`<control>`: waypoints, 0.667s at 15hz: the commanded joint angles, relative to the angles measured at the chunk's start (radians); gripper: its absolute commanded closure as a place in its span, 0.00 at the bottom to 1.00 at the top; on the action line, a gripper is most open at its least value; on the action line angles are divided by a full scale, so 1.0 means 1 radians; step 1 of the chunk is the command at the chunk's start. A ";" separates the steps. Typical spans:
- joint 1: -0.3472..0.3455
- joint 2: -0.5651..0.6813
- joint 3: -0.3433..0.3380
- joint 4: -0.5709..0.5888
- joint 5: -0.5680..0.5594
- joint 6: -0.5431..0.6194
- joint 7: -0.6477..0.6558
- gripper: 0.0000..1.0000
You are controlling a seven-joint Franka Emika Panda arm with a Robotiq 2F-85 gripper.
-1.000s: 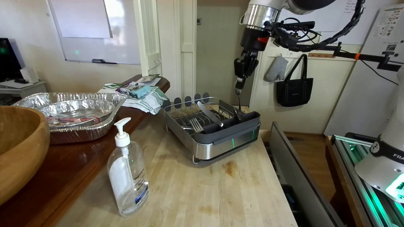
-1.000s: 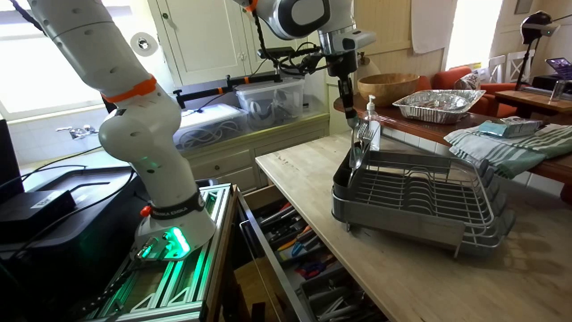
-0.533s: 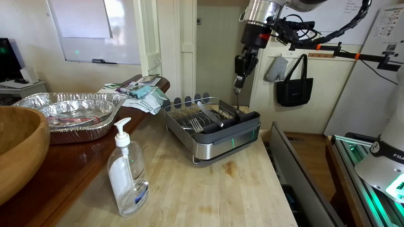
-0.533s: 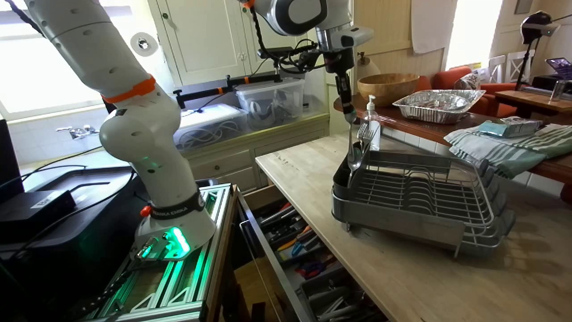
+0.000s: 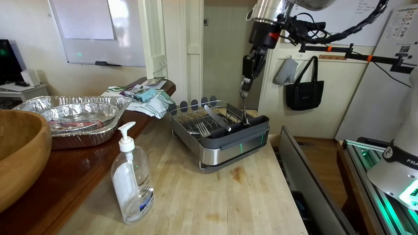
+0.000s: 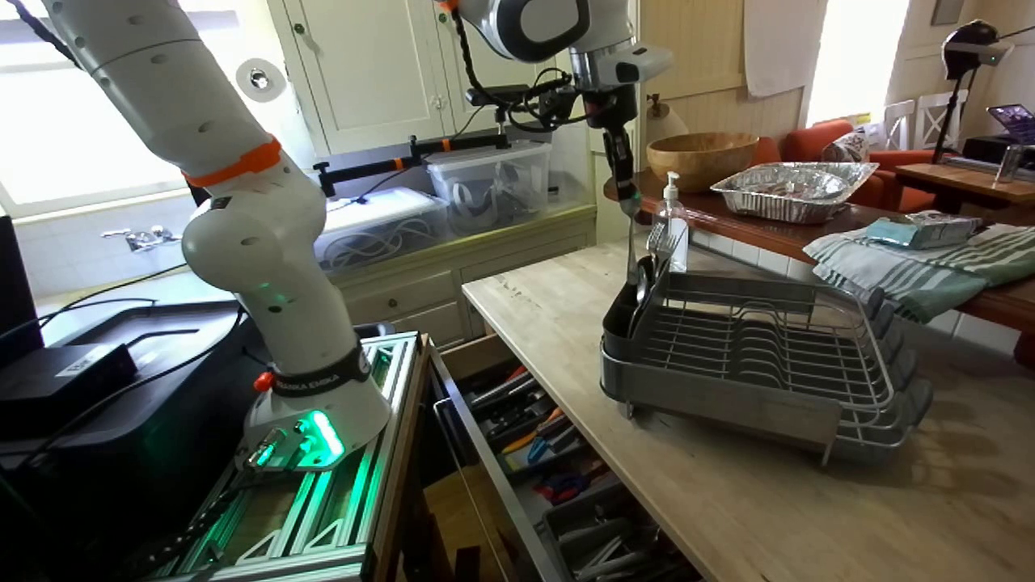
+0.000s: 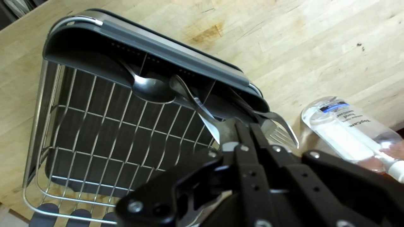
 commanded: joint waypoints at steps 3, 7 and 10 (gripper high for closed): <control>0.010 0.019 -0.011 0.016 0.055 -0.002 -0.064 0.99; 0.012 0.046 -0.022 0.026 0.095 0.007 -0.113 0.99; 0.007 0.063 -0.031 0.029 0.120 0.016 -0.142 0.99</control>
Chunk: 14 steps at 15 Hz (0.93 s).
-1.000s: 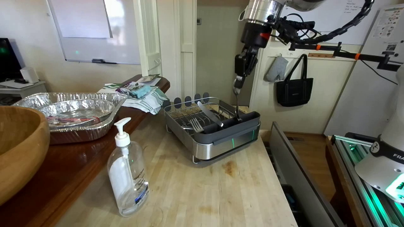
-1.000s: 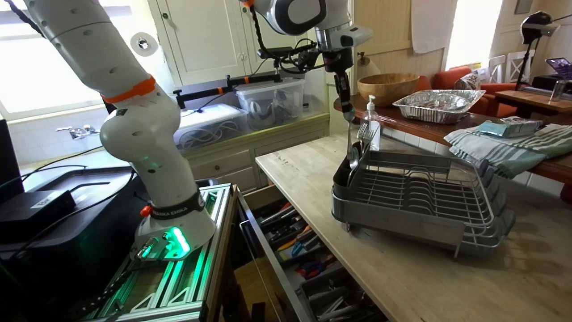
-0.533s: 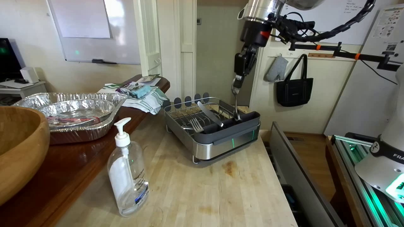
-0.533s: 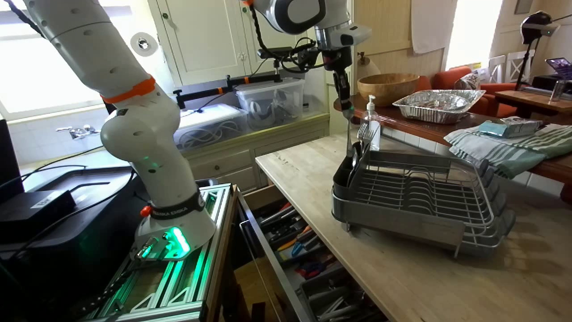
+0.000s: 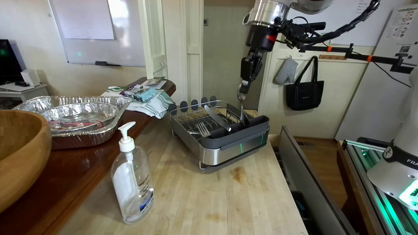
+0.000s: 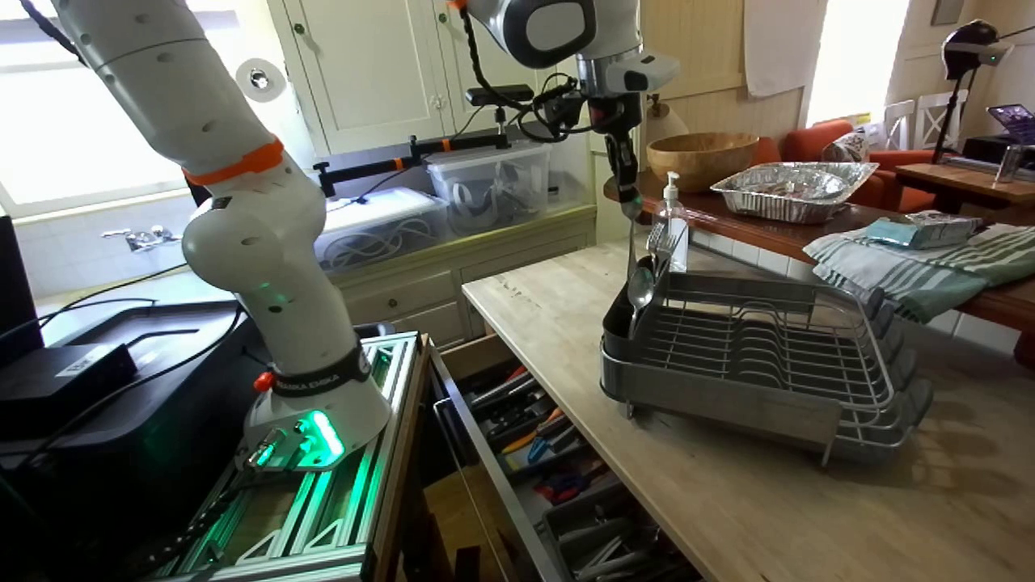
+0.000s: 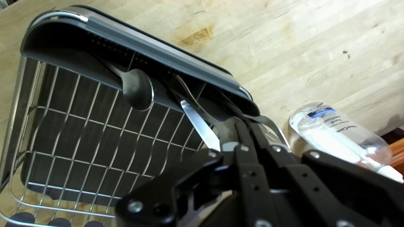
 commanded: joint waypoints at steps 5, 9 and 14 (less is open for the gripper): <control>-0.005 0.059 -0.036 0.021 0.069 0.035 -0.073 0.99; -0.007 0.100 -0.050 0.029 0.095 0.035 -0.115 0.99; -0.017 0.148 -0.054 0.032 0.097 0.043 -0.134 0.99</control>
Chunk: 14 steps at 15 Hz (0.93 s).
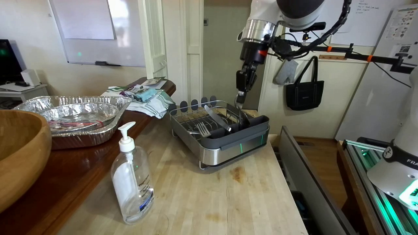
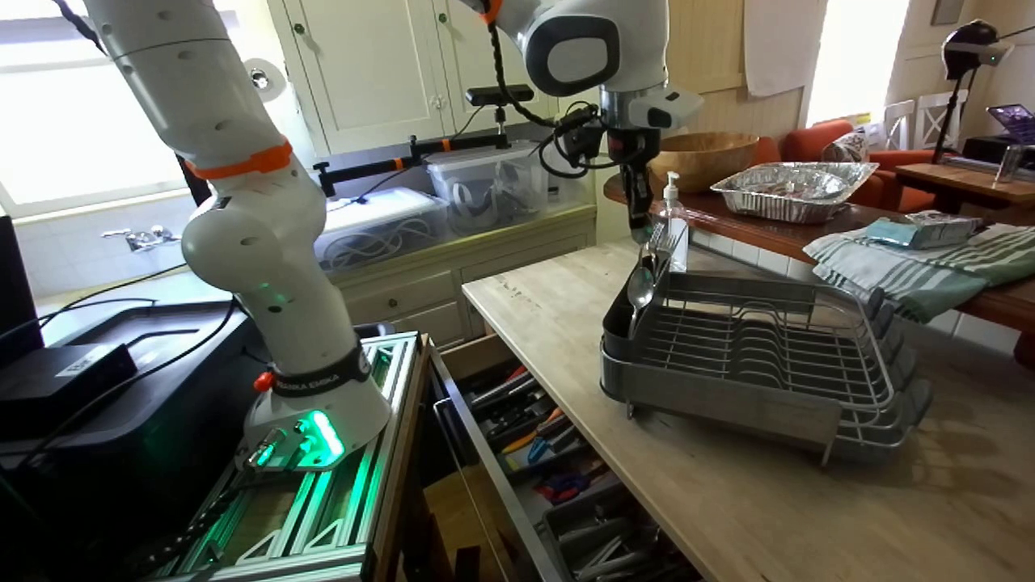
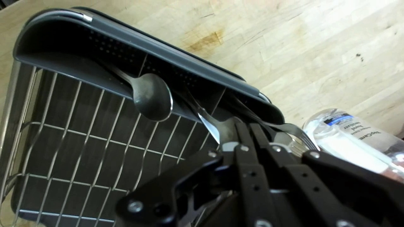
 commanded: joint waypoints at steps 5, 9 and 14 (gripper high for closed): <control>-0.016 0.075 0.001 0.021 0.021 0.021 -0.034 0.99; -0.018 0.098 0.004 0.031 0.015 0.017 -0.029 0.99; -0.022 0.113 0.005 0.042 0.002 0.013 -0.020 0.87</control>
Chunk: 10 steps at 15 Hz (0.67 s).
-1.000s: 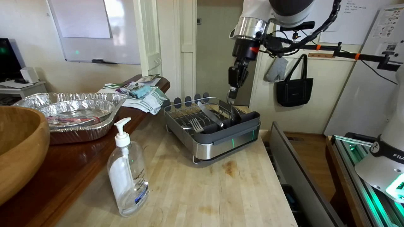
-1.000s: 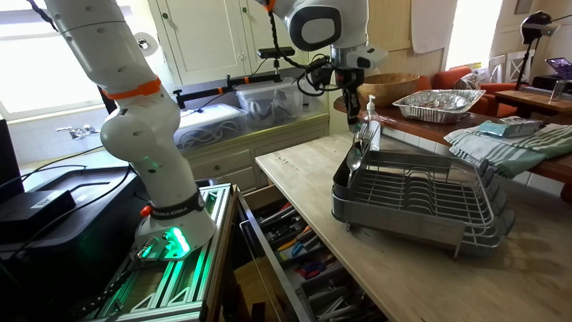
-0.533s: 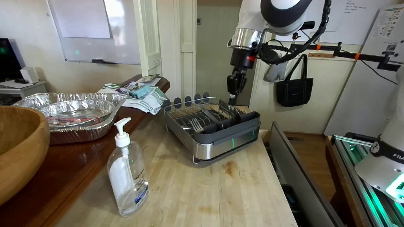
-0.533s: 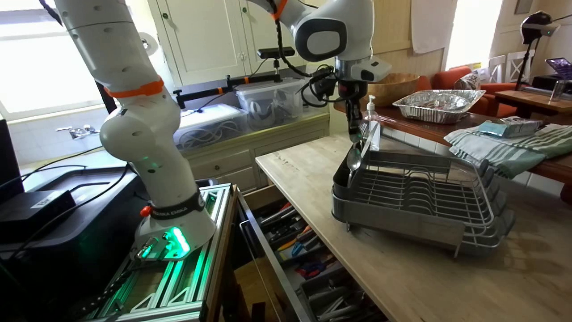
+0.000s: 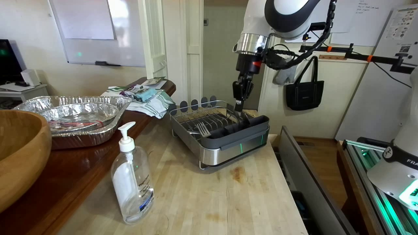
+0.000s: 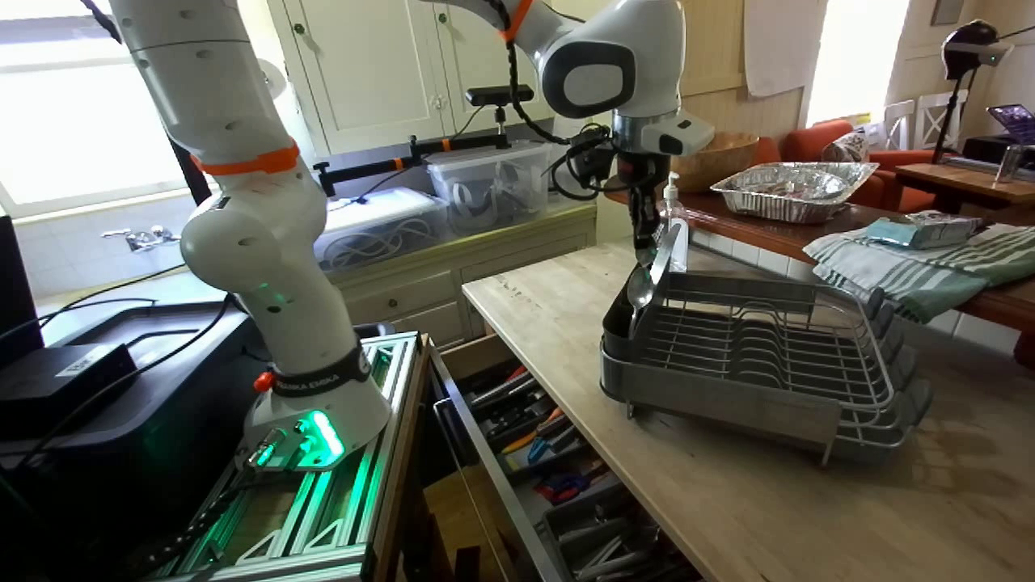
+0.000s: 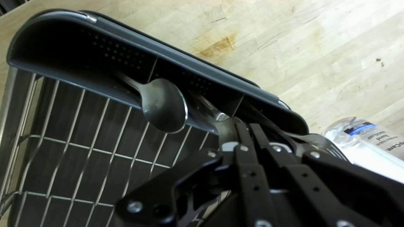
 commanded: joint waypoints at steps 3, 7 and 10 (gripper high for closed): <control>-0.008 0.028 0.009 0.016 0.002 -0.001 -0.009 0.77; -0.009 0.028 0.009 0.015 0.005 -0.001 -0.012 0.59; -0.010 0.009 0.008 0.010 0.003 -0.009 -0.009 0.38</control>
